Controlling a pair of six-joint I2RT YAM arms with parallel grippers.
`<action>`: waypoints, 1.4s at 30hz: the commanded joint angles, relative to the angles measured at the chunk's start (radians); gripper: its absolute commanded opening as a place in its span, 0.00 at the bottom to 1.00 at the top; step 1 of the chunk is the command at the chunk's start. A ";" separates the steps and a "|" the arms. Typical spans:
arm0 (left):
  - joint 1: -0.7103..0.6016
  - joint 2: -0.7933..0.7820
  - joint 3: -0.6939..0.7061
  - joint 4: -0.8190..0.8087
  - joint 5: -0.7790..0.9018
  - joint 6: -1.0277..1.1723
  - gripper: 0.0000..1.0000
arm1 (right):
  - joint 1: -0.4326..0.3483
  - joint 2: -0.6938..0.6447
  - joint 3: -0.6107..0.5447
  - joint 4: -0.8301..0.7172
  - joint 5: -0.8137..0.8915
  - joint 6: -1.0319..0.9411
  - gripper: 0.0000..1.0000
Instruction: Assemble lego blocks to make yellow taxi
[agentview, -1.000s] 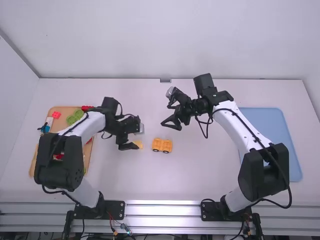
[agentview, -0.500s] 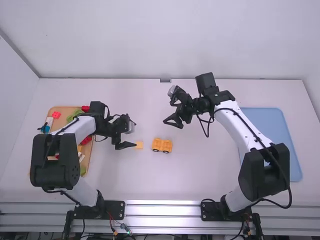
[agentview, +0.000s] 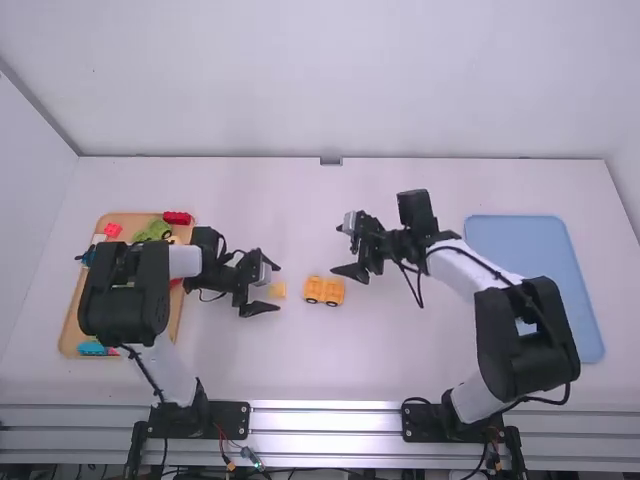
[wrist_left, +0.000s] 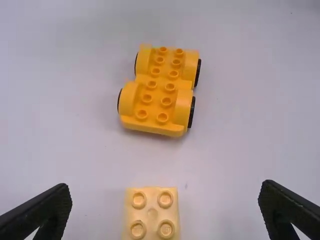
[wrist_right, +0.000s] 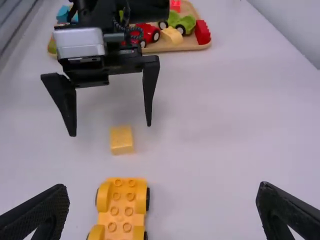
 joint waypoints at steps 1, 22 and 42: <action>0.013 0.041 0.018 -0.004 0.020 0.000 0.99 | 0.018 0.003 -0.113 0.139 0.013 0.124 0.99; 0.005 0.088 -0.039 0.213 -0.032 -0.182 0.99 | 0.067 0.171 -0.294 0.483 0.060 0.080 0.99; 0.010 0.088 -0.121 0.360 -0.038 -0.188 0.63 | 0.024 0.280 -0.319 0.666 0.008 0.151 0.99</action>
